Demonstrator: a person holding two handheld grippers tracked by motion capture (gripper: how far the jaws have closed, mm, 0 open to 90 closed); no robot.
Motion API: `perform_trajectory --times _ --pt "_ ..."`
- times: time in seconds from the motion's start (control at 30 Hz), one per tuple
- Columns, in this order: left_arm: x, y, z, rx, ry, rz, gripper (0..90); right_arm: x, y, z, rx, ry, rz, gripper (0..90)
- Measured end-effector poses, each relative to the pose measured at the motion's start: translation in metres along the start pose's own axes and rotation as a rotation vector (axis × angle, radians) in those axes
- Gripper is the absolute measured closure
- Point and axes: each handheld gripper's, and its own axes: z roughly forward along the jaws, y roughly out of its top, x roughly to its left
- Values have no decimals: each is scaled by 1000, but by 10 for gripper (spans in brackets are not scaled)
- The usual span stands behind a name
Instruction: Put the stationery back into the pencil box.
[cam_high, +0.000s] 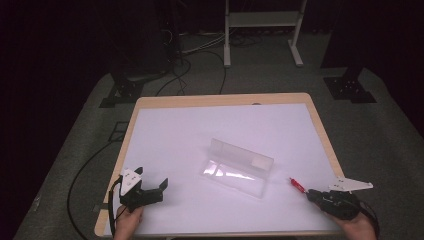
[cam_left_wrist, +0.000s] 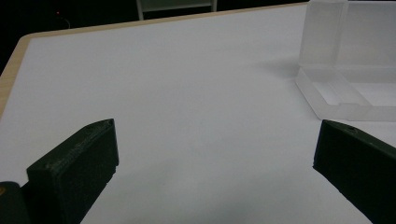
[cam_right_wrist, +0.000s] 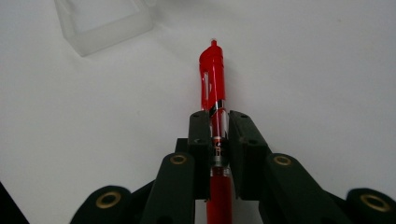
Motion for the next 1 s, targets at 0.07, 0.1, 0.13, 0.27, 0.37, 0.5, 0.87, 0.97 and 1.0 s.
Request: perform_trajectory --times 0.07,0.1,0.13,0.27,0.37,0.5,0.87,0.97,1.0 --pt "0 0 0 -1 1 2 0 1 3 -2 -9 15 -3 789" --pt "0 0 0 -1 1 2 0 2 5 -3 -12 19 -7 788" --pt "0 0 0 -1 1 -1 0 2 7 -4 -16 21 -12 788" --pt "0 0 0 0 -1 -1 0 6 15 -8 -26 40 -29 788" --pt "0 0 0 0 -1 -2 0 8 20 -11 -32 53 -37 788" --pt "0 0 0 1 -1 -1 0 12 26 -13 -31 61 -57 788" --pt "0 0 0 0 -1 -3 0 25 45 -15 -31 103 -110 788" --pt "0 0 0 0 -3 -3 0 28 50 -15 -29 115 -131 788" --pt "0 0 0 0 -3 -3 0 29 52 -15 -27 119 -134 788"
